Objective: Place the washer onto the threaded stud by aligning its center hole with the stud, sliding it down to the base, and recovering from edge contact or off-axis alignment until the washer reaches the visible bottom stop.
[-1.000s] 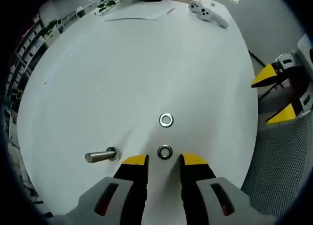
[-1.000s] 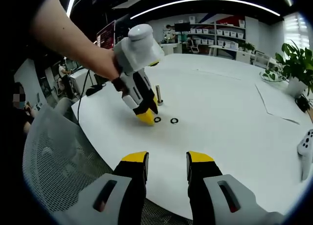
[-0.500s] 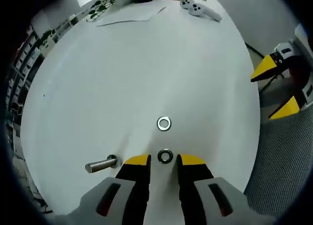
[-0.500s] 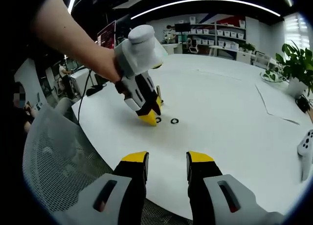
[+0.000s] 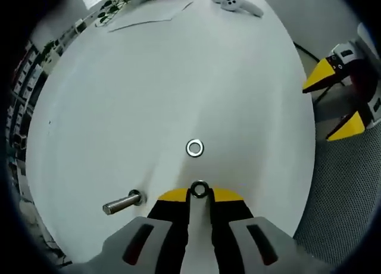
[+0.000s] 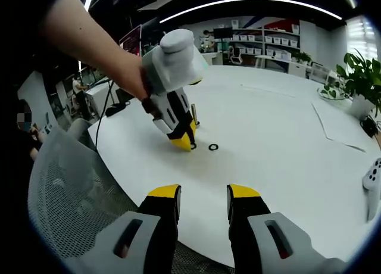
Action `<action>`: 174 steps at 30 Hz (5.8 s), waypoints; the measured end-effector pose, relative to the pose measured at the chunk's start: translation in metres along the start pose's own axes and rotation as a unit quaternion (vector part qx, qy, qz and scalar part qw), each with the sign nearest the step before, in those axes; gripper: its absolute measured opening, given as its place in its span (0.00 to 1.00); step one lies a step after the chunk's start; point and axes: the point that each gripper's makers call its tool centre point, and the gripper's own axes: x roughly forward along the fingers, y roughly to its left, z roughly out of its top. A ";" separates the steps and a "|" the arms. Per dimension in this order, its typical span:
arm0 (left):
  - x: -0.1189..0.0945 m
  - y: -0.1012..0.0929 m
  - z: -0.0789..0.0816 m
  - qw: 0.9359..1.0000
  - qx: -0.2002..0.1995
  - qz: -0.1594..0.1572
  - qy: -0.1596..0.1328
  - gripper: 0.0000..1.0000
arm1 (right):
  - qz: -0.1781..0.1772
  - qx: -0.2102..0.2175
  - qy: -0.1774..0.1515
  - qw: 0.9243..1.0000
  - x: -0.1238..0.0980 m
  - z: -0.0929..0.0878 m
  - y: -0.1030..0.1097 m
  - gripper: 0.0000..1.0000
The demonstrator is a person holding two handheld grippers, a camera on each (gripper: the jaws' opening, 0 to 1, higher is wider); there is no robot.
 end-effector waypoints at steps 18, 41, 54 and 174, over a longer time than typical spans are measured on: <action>0.000 -0.005 -0.002 0.999 0.028 0.021 0.027 0.00 | -0.002 0.002 0.001 1.000 0.000 -0.001 -0.001 0.34; 0.000 -0.002 -0.002 1.000 0.005 0.016 0.007 0.00 | -0.002 0.003 0.002 1.000 0.000 -0.001 -0.001 0.34; -0.001 -0.008 0.001 0.999 -0.034 -0.016 -0.006 0.11 | -0.003 0.003 0.001 1.000 0.000 0.000 -0.002 0.34; 0.004 -0.023 0.019 0.998 0.062 -0.027 -0.003 0.09 | -0.004 0.004 0.000 1.000 0.000 0.000 -0.002 0.34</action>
